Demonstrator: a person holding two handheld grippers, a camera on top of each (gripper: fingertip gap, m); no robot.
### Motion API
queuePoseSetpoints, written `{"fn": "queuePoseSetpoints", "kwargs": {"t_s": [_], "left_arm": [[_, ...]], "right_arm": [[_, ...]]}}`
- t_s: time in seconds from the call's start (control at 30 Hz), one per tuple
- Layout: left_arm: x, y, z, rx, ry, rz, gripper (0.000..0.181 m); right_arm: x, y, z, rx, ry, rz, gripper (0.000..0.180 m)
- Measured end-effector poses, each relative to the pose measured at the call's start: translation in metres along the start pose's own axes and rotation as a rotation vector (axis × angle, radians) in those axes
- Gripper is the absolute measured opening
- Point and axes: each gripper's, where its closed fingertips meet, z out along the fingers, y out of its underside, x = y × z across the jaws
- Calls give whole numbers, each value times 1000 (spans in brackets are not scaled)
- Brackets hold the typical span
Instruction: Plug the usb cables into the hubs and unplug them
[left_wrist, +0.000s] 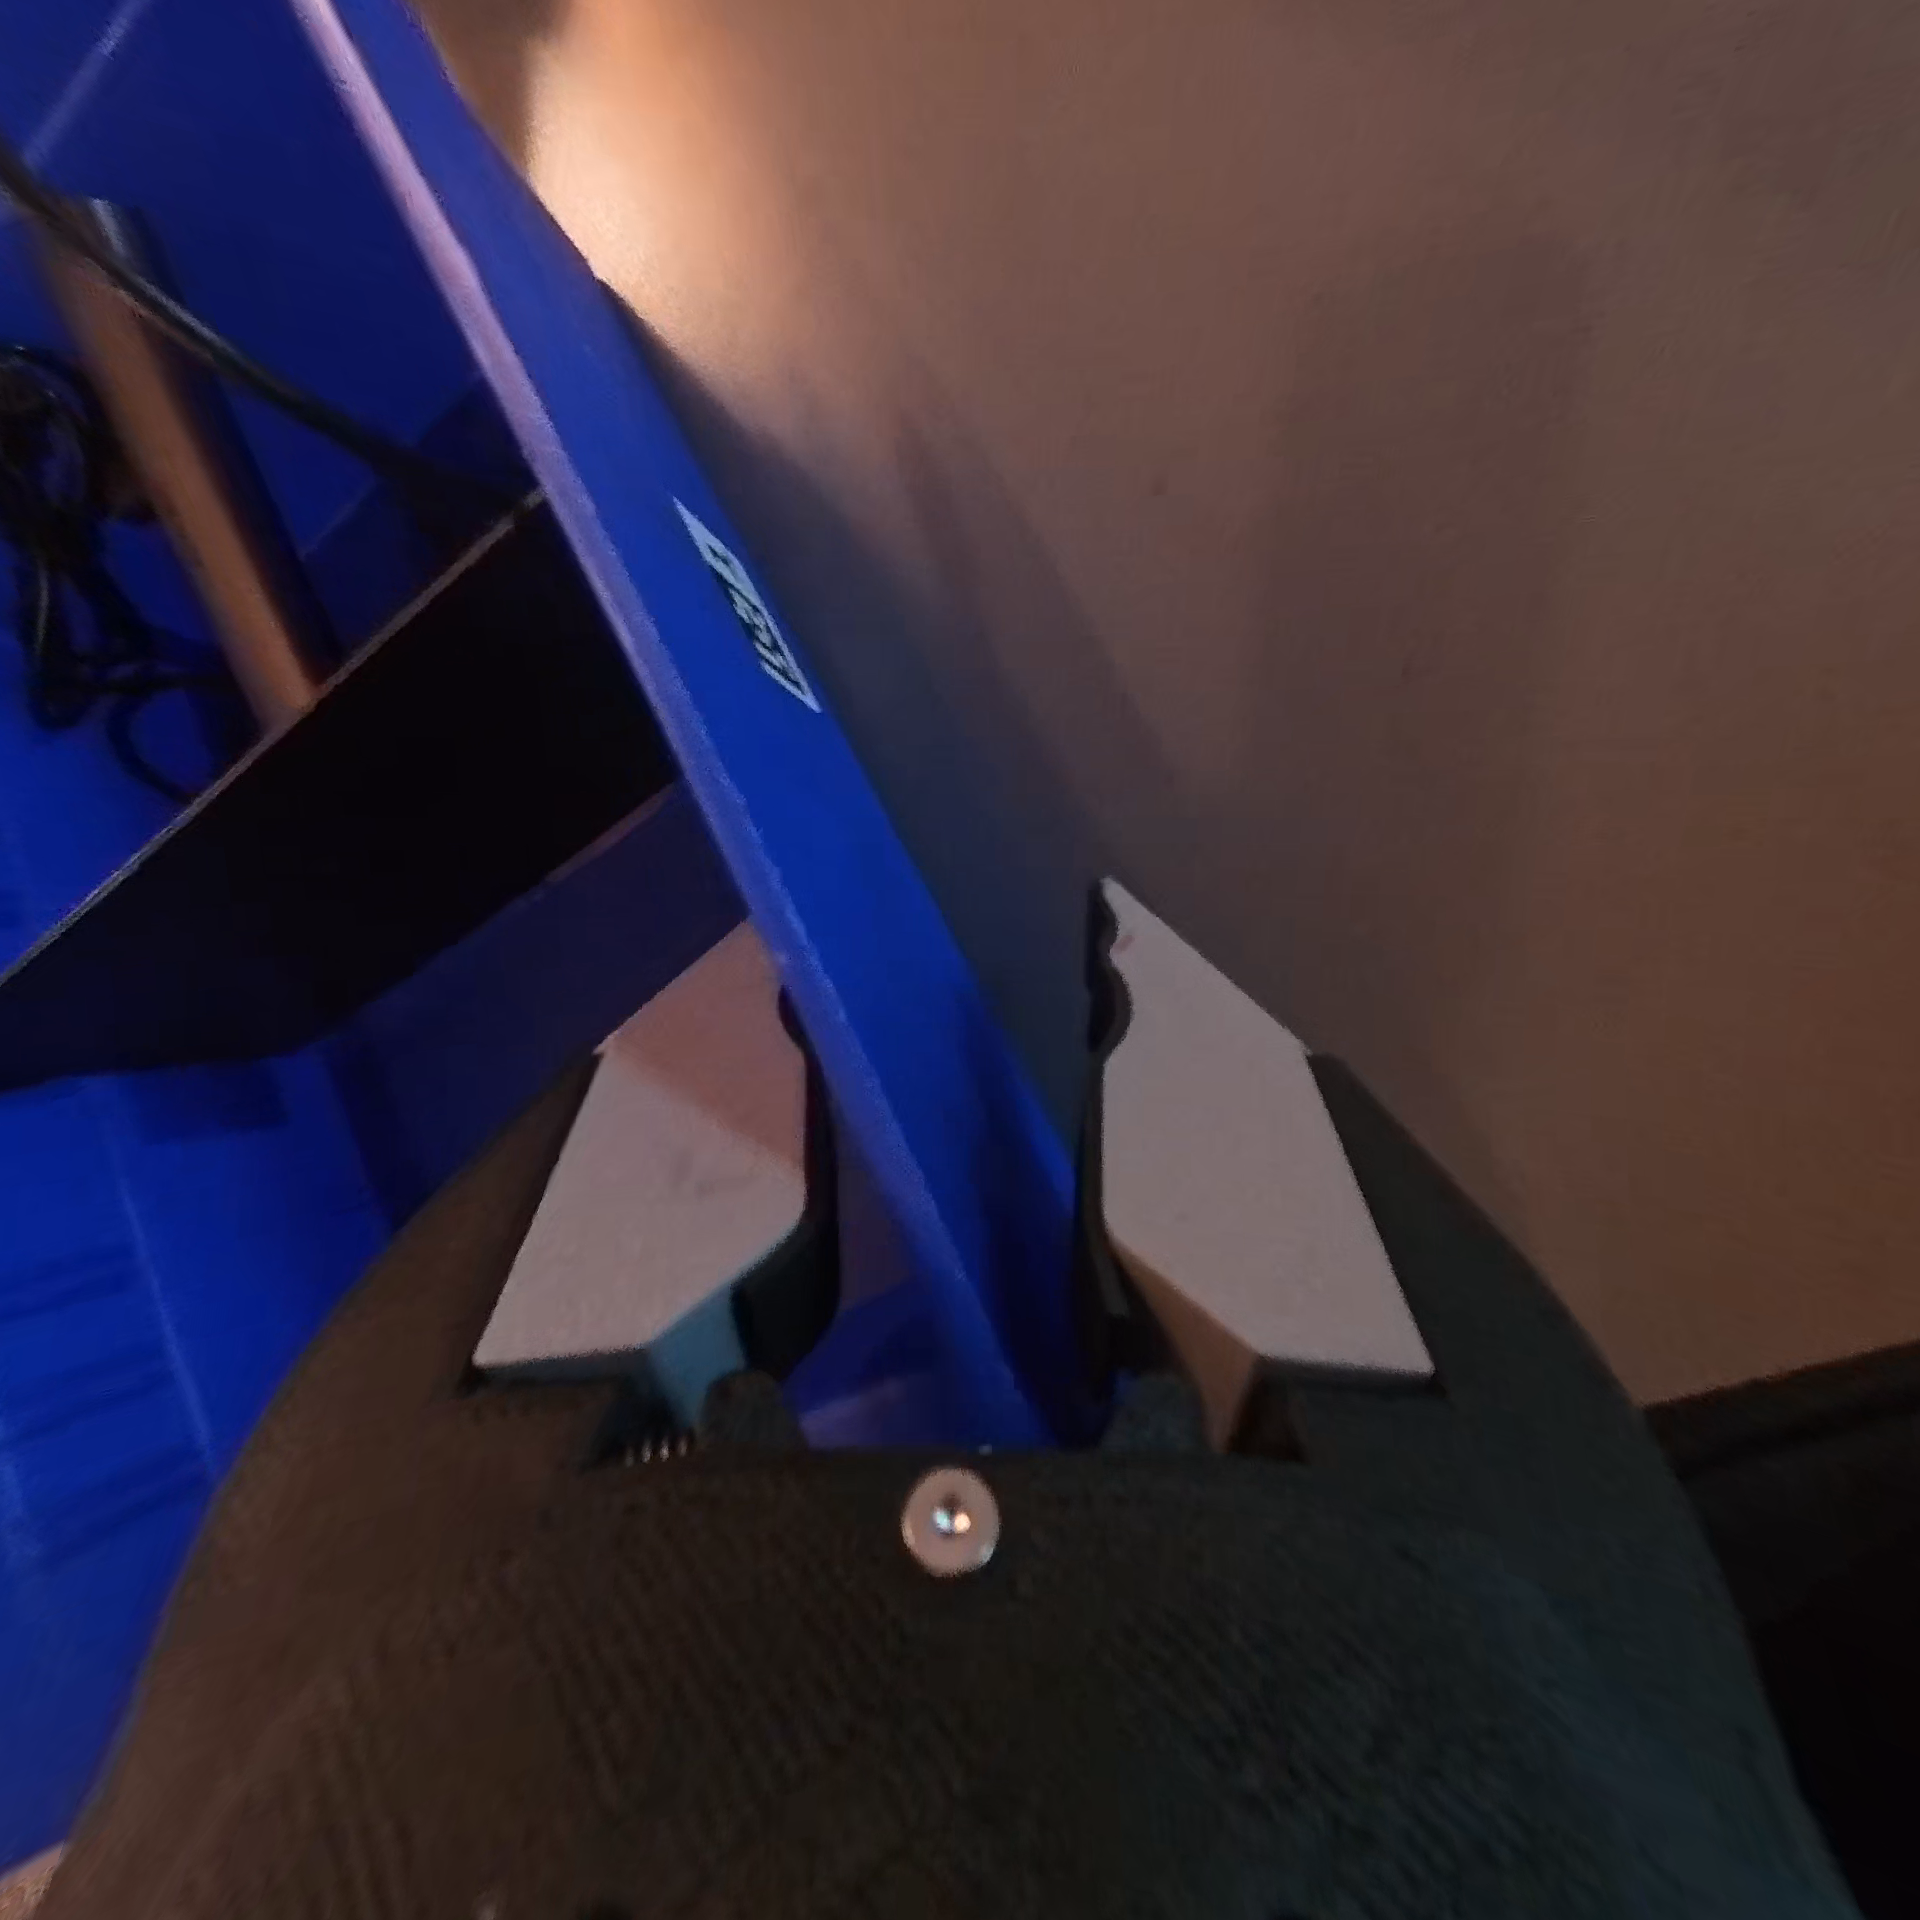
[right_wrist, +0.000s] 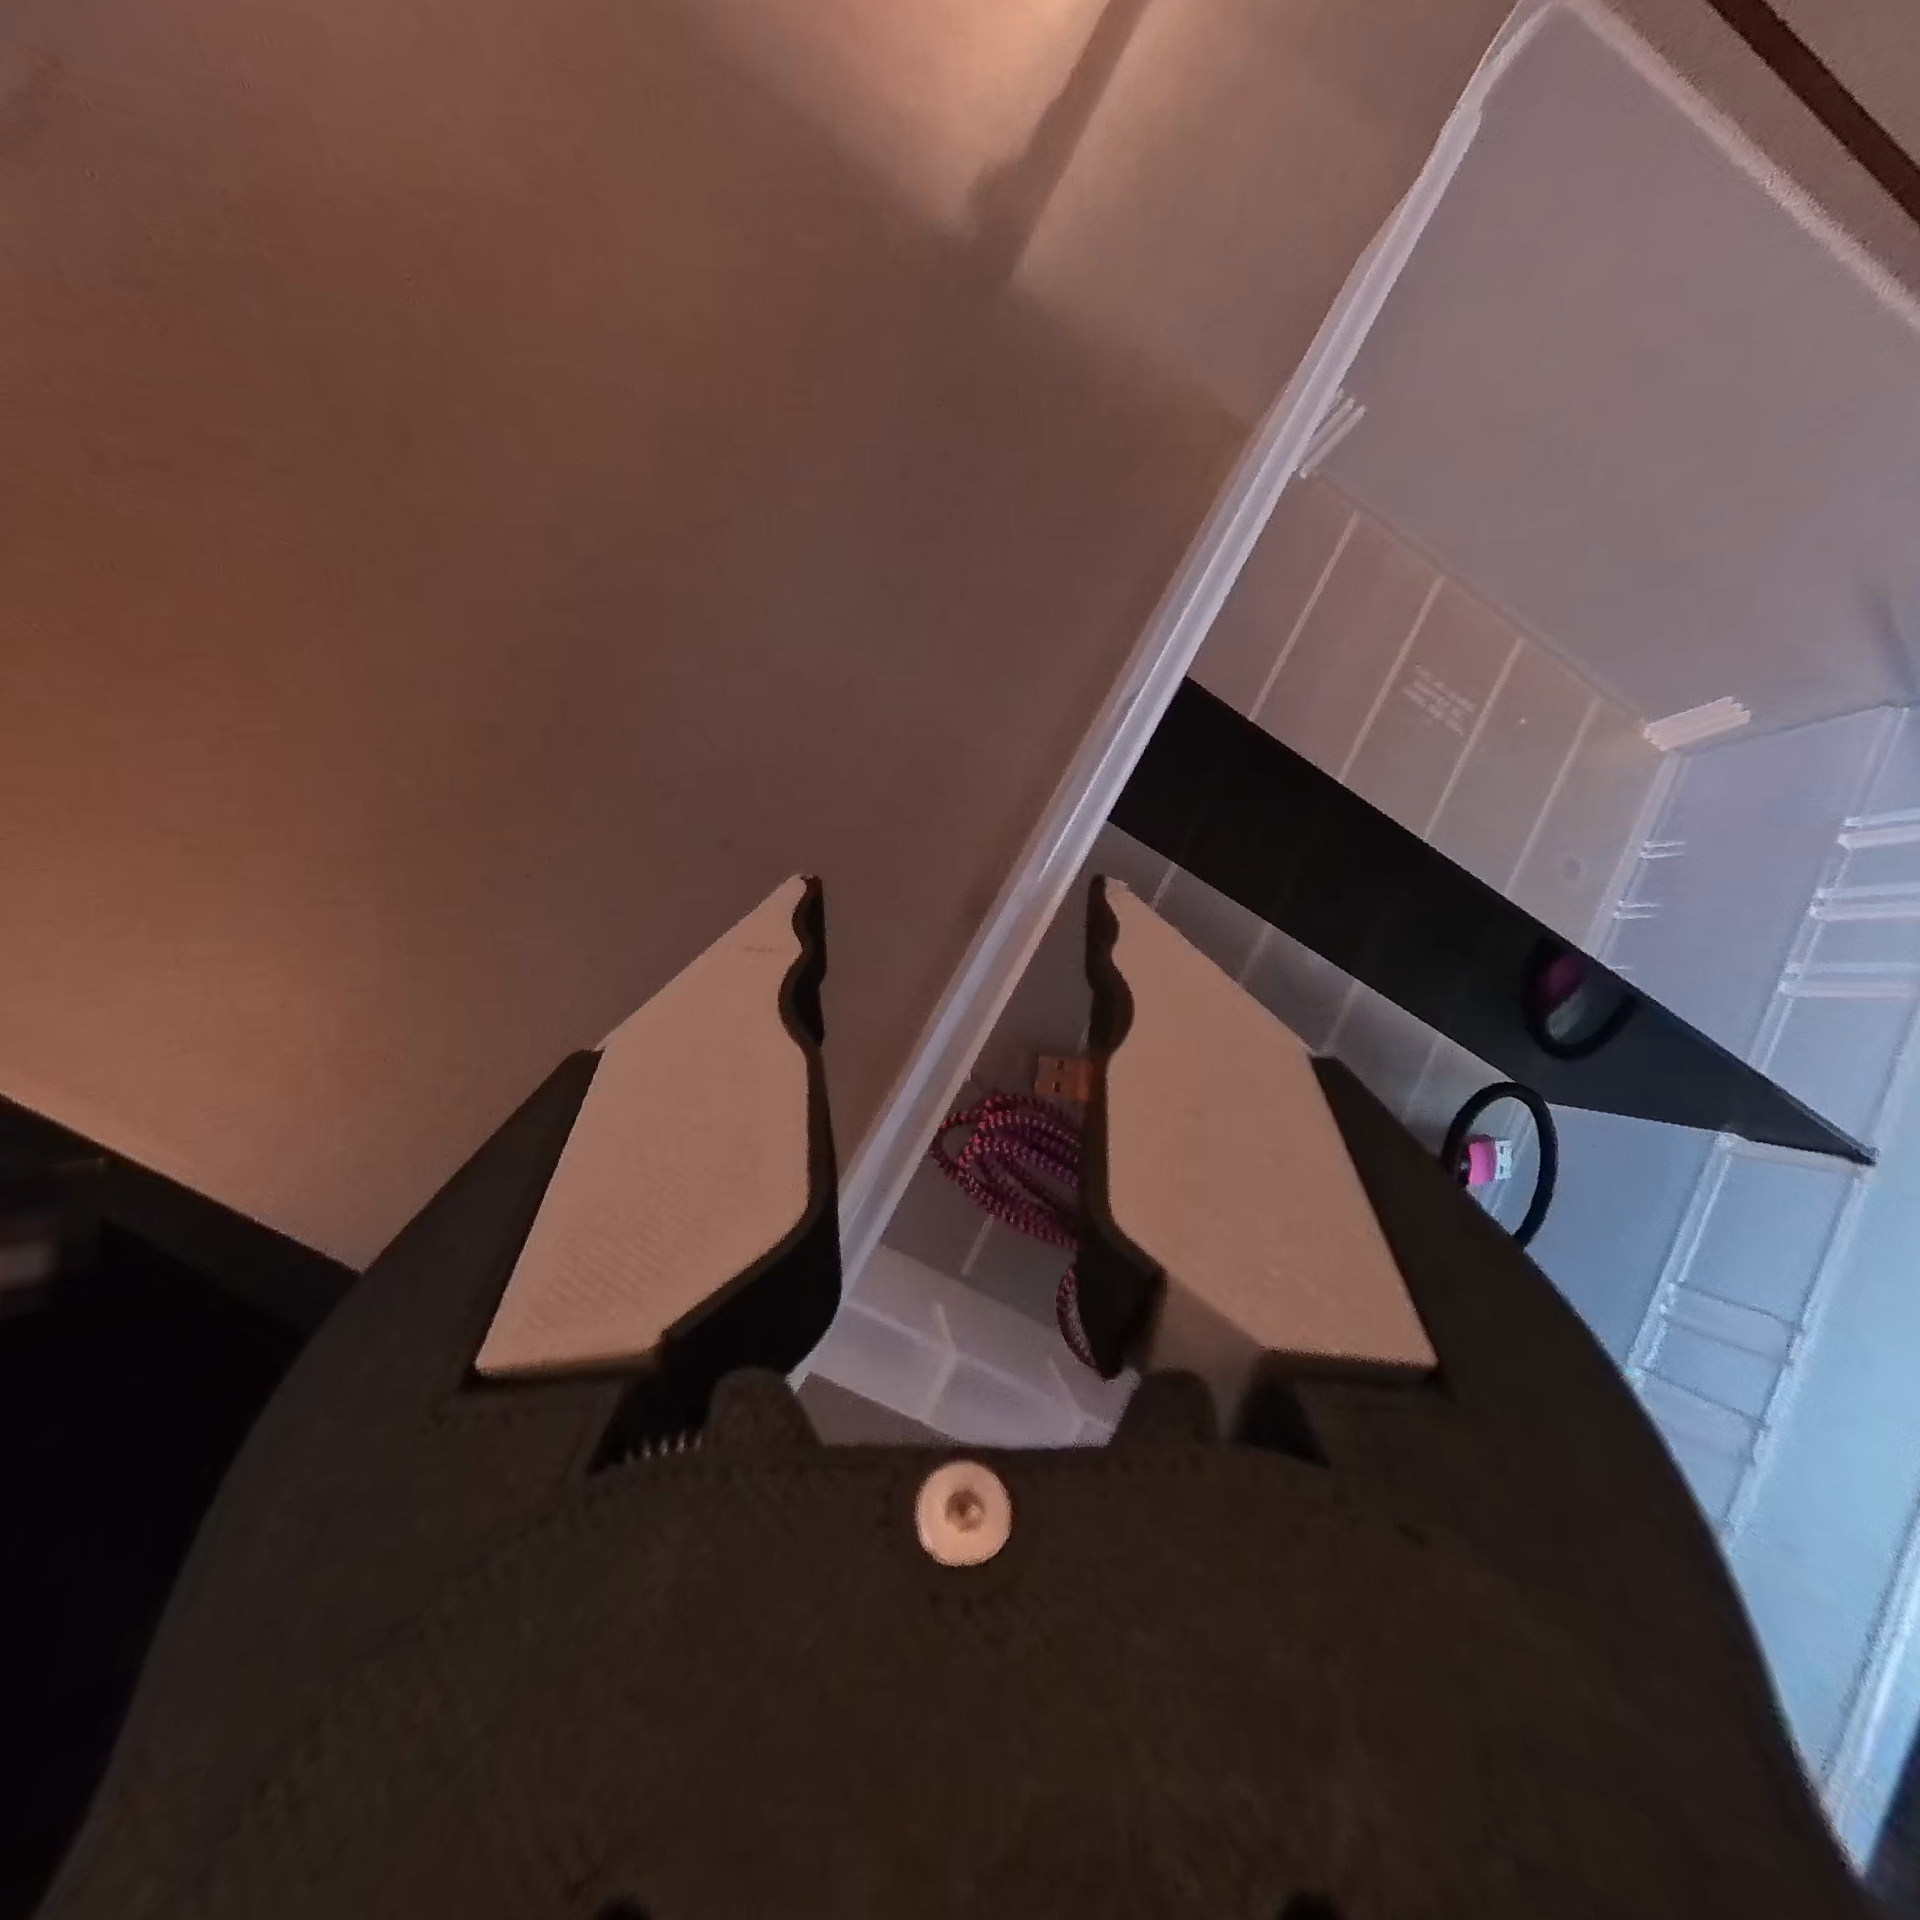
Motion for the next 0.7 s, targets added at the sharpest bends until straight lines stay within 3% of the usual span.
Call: {"fn": "queuePoseSetpoints", "kwargs": {"t_s": [0.13,0.43,0.53,0.7], "left_arm": [[-17,7,-18,-21,-72,-11,55],[-40,-7,-78,149,-126,-83,64],[-45,-11,-81,179,-139,-94,62],[-54,-14,-76,219,-120,-165,77]], "right_arm": [[1,-5,-15,23,54,-28,49],[-2,-21,-48,129,97,-54,43],[-2,-21,-49,136,94,-57,42],[6,-24,-44,147,127,-64,38]]}}
